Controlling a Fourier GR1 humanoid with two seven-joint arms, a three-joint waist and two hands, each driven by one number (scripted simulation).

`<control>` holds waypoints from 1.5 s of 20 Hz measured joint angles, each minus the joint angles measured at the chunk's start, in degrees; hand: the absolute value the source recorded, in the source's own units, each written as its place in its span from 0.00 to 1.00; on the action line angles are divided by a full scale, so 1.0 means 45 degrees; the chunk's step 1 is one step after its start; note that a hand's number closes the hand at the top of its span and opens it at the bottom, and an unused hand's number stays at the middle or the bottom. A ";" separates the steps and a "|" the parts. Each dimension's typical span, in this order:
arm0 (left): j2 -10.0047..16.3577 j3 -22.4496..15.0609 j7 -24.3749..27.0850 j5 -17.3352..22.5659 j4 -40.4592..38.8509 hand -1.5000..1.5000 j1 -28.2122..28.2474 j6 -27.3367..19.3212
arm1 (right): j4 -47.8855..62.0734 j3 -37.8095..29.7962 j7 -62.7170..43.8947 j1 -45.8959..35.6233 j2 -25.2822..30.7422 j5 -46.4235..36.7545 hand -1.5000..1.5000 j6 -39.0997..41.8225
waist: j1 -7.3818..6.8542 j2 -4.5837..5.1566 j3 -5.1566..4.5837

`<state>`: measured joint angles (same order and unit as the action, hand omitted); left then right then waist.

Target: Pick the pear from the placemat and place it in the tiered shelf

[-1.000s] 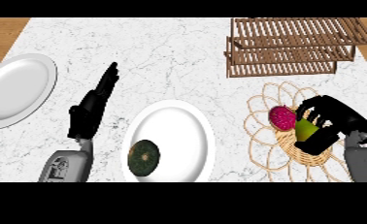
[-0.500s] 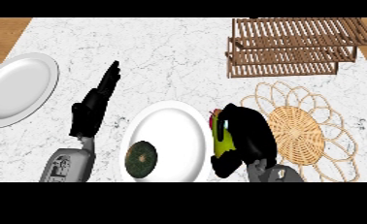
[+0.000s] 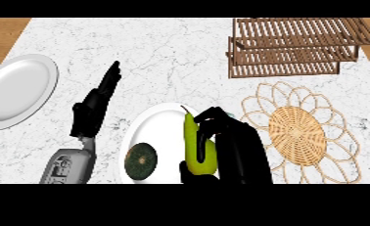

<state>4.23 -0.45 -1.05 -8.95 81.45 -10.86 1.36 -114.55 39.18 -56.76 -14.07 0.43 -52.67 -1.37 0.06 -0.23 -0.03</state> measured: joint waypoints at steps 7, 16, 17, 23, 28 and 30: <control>-0.0060 -0.0023 -0.0205 0.0046 0.0260 0.50 0.0122 0.0009 | -0.2234 -0.0309 -0.1411 -0.1646 0.0008 -0.1590 1.00 0.0620 | 0.0043 -0.0022 -0.0010; -0.0147 -0.0145 -0.0260 -0.0037 0.0460 0.50 0.0352 -0.0033 | -0.2810 -0.3042 -0.1653 -0.4529 0.0004 -0.2728 1.00 0.2270 | 0.0030 -0.0009 -0.0012; -0.0132 -0.0097 -0.0353 0.0026 0.0448 0.50 0.0267 0.0008 | -0.2767 -0.3341 -0.1606 -0.4798 -0.0001 -0.2874 1.00 0.2445 | 0.0037 -0.0009 -0.0014; -0.0224 -0.0216 -0.0263 -0.0183 0.0437 0.50 0.0217 -0.0147 | -0.2059 -0.5540 -0.1093 -0.6772 0.0001 -0.2907 1.00 0.3482 | 0.0023 -0.0001 -0.0011; -0.0273 -0.0235 -0.0234 -0.0223 0.0401 0.50 0.0219 -0.0189 | -0.1227 -0.7262 -0.0660 -0.8168 0.0345 -0.2850 1.00 0.4117 | 0.0005 0.0003 -0.0007; -0.0239 -0.0214 -0.0263 -0.0220 0.0448 0.50 0.0229 -0.0169 | -0.0832 -0.8014 -0.0414 -0.8579 0.0677 -0.2751 1.00 0.4292 | -0.0004 0.0010 -0.0005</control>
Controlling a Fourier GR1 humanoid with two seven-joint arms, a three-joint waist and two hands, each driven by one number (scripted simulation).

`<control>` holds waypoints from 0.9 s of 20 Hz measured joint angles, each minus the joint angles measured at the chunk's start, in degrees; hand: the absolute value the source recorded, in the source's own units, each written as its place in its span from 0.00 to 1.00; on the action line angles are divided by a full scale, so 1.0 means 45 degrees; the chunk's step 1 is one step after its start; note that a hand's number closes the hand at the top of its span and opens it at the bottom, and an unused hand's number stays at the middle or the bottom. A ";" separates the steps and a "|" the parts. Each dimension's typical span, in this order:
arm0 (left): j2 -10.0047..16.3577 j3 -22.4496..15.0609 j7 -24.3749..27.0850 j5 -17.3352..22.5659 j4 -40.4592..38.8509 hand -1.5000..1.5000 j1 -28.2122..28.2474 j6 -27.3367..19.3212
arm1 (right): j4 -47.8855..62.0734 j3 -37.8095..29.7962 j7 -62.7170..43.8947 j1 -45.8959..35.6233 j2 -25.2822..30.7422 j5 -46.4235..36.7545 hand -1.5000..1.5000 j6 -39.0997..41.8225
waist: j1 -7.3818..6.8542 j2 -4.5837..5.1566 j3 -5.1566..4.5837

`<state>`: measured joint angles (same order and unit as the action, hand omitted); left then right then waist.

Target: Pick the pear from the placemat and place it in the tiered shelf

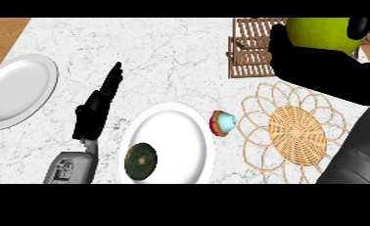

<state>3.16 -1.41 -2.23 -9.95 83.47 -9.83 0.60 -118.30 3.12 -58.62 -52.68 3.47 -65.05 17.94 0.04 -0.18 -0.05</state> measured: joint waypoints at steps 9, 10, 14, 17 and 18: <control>0.0028 0.0137 0.0093 0.0059 -0.0300 0.50 -0.0241 0.0072 | 0.2083 -0.1857 0.1165 -0.1441 0.1578 0.0337 1.00 0.0407 | -0.0029 0.0026 0.0008; 0.0051 0.0164 0.0010 0.0087 -0.0231 0.50 -0.0287 0.0092 | 0.2492 -0.1834 0.1373 -0.1483 0.1720 0.0211 1.00 0.0237 | -0.0049 0.0029 0.0004; 0.0090 0.0138 -0.0124 0.0223 0.0151 0.50 -0.0022 0.0268 | 0.3661 -0.1977 0.2133 -0.1486 0.2230 0.0039 1.00 -0.0518 | -0.0090 0.0038 0.0008; 0.0087 0.0209 -0.0151 0.0207 0.0008 0.50 -0.0284 0.0220 | 0.4559 -0.2162 0.2835 -0.1264 0.2616 -0.0054 1.00 -0.1271 | -0.0081 0.0049 0.0005; 0.0182 0.0313 -0.0023 0.0258 -0.0129 0.50 -0.0319 0.0292 | 0.4708 -0.2203 0.3074 -0.1113 0.2772 -0.0099 1.00 -0.1479 | -0.0071 0.0052 0.0006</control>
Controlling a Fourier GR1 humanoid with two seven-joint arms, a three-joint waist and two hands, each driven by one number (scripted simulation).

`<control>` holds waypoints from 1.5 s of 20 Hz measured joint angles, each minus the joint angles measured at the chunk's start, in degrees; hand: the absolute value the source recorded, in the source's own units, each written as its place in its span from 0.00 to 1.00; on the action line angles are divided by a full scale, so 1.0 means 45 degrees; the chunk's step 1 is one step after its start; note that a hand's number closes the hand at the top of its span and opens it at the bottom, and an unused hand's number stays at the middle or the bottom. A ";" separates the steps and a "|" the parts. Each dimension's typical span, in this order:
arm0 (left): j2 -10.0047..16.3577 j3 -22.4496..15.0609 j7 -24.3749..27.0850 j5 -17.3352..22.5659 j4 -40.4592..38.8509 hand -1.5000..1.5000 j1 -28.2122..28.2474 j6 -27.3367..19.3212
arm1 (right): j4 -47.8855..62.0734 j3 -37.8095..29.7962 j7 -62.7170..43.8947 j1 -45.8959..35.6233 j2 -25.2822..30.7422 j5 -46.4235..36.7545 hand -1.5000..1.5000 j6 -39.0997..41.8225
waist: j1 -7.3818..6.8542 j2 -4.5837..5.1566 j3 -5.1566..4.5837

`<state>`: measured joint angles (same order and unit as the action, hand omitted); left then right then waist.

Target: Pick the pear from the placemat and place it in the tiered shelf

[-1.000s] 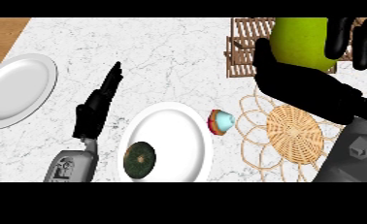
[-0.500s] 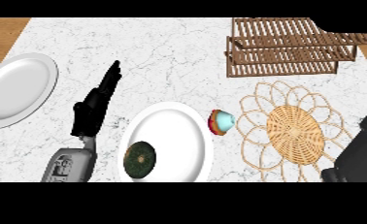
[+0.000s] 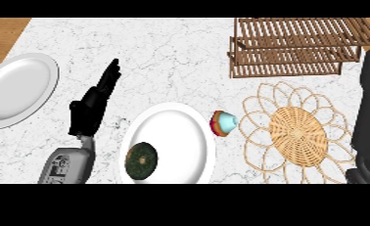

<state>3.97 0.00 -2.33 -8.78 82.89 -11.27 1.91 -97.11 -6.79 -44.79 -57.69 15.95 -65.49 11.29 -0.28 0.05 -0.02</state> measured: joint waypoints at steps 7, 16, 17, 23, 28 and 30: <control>-0.0167 -0.0334 0.0062 -0.0100 0.0394 0.50 0.0520 0.0050 | 0.2455 0.0167 0.1992 0.0181 0.0397 -0.0436 1.00 -0.2372 | -0.0082 0.0018 0.0002; -0.0267 -0.0336 0.0104 -0.0284 0.0076 0.50 0.0197 -0.0133 | 0.4331 -0.1632 0.3835 0.0033 -0.0156 0.1718 1.00 -0.5688 | -0.0106 0.0046 0.0011; -0.0285 -0.0312 0.0066 -0.0286 0.0037 0.50 0.0088 -0.0162 | 0.4631 -0.1871 0.4215 0.0042 -0.0033 0.2072 1.00 -0.5898 | -0.0097 0.0046 0.0007; -0.0137 -0.0237 -0.0080 -0.0152 0.0350 0.50 0.0292 0.0048 | 0.6038 -0.2260 0.5349 -0.0177 0.0404 0.3028 1.00 -0.6690 | -0.0072 0.0014 0.0006; -0.0178 -0.0207 0.0073 -0.0202 0.0162 0.50 0.0349 -0.0031 | 0.6855 -0.2201 0.4107 0.0102 0.1124 0.1486 0.00 -0.6995 | -0.0012 0.0003 -0.0004; -0.0153 -0.0162 0.0209 -0.0202 0.0037 0.50 0.0350 -0.0027 | 0.6949 -0.2243 0.3611 0.0216 0.1282 0.1148 0.00 -0.7038 | 0.0006 -0.0003 -0.0003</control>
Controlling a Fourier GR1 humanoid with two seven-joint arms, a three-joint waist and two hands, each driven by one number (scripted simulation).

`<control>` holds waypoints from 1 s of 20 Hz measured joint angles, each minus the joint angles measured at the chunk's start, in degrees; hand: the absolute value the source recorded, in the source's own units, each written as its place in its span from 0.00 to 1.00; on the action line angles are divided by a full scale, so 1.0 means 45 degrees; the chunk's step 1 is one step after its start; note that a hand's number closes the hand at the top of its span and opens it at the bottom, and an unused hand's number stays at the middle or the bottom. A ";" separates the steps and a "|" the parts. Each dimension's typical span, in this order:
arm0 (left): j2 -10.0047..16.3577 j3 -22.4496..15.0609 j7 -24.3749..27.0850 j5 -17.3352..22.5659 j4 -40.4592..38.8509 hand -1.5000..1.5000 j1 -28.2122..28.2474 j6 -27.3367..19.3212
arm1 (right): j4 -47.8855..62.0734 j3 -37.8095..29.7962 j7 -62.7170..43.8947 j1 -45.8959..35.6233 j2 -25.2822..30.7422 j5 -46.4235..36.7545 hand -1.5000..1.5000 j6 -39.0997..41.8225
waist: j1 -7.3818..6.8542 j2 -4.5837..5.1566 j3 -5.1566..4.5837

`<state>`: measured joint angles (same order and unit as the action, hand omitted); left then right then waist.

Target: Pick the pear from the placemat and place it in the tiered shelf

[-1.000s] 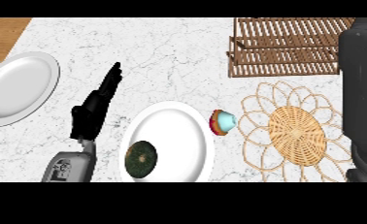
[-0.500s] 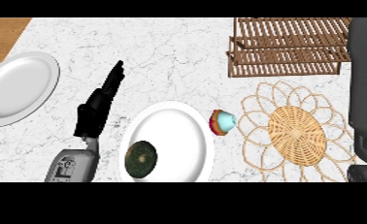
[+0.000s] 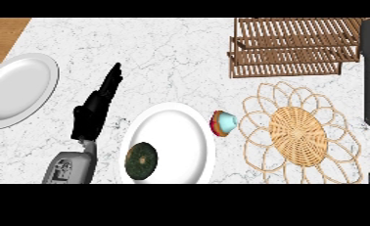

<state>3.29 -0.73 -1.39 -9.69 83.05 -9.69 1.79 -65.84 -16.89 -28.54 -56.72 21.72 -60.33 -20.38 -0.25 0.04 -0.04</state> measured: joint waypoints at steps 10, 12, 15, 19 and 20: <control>-0.0052 -0.0057 -0.0160 -0.0041 0.0215 0.50 0.0125 -0.0015 | -0.1125 -0.0527 -0.0513 0.0661 0.0032 0.1273 0.00 -0.0111 | 0.0019 -0.0021 0.0011; 0.0039 0.0092 -0.0211 0.0060 0.0067 0.50 -0.0092 0.0070 | -0.1385 -0.0642 -0.0357 0.0738 0.0043 0.1866 0.00 0.0032 | 0.0035 -0.0022 0.0007; 0.0080 0.0190 -0.0262 0.0088 -0.0012 0.50 -0.0249 0.0066 | -0.1714 -0.0722 -0.0377 0.0628 0.0130 0.2608 0.00 0.0415 | 0.0034 -0.0021 0.0006; 0.0158 0.0214 -0.0313 0.0132 0.0094 0.50 -0.0227 0.0170 | -0.1883 -0.0791 -0.0535 0.0168 0.0305 0.3273 0.00 0.0636 | 0.0011 -0.0018 0.0008; 0.0132 0.0183 -0.0284 0.0083 0.0068 0.50 -0.0218 0.0134 | -0.1827 -0.0973 -0.0512 0.0088 0.0420 0.3502 0.00 0.0599 | 0.0006 -0.0016 0.0003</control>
<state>3.88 0.09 -2.67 -9.32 83.36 -10.67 2.39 -74.06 -21.27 -30.84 -56.32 23.61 -44.57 -17.68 -0.23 -0.03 -0.02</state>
